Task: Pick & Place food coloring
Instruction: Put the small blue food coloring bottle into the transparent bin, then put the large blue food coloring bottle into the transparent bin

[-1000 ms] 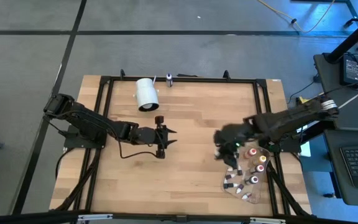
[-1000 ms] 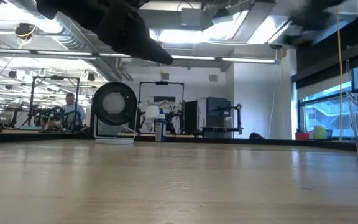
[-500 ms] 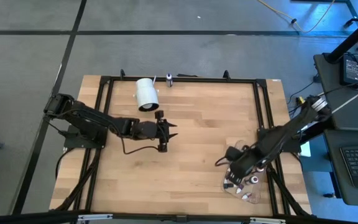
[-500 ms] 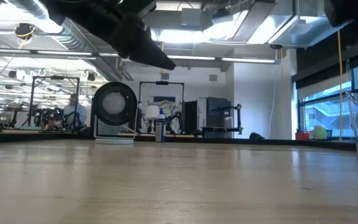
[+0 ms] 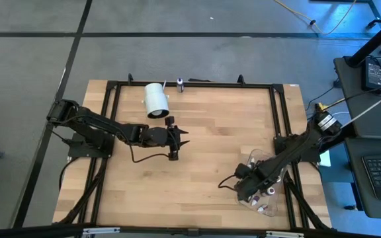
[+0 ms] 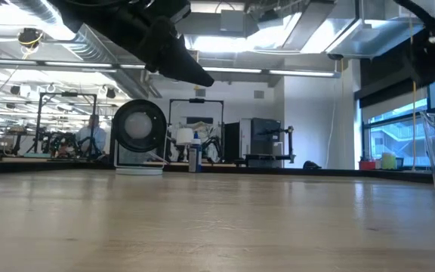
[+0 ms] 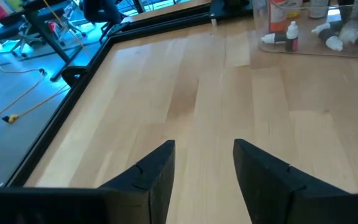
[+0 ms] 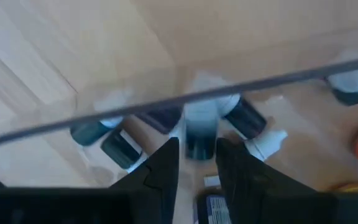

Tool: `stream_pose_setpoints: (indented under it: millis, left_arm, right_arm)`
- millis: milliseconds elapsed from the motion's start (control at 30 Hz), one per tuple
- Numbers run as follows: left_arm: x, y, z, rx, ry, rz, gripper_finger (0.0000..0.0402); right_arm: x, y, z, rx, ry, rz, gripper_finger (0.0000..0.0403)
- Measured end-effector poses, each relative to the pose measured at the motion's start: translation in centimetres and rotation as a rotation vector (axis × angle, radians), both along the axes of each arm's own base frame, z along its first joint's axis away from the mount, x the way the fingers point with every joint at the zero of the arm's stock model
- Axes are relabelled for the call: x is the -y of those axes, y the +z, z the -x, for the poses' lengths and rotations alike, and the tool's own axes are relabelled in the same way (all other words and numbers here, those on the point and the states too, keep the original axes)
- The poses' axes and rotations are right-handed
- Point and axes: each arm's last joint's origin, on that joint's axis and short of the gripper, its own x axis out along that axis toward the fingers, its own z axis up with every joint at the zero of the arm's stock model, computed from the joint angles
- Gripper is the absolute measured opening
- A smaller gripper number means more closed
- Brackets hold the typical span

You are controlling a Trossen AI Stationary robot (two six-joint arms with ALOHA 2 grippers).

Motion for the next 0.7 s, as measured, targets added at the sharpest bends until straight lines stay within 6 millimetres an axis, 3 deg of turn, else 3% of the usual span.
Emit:
stream_pose_setpoints:
  millis: [433,700]
  left_arm:
    - [0.0,0.0,0.0,0.0,0.001,-0.001,0.0163]
    - [-0.1,0.0,0.0,-0.018,0.004,-0.075,0.0158]
  right_arm:
    - [0.1,-0.3,0.1,-0.056,0.011,-0.016,0.0119]
    - [1.1,3.0,1.2,0.052,0.021,-0.05,0.0117]
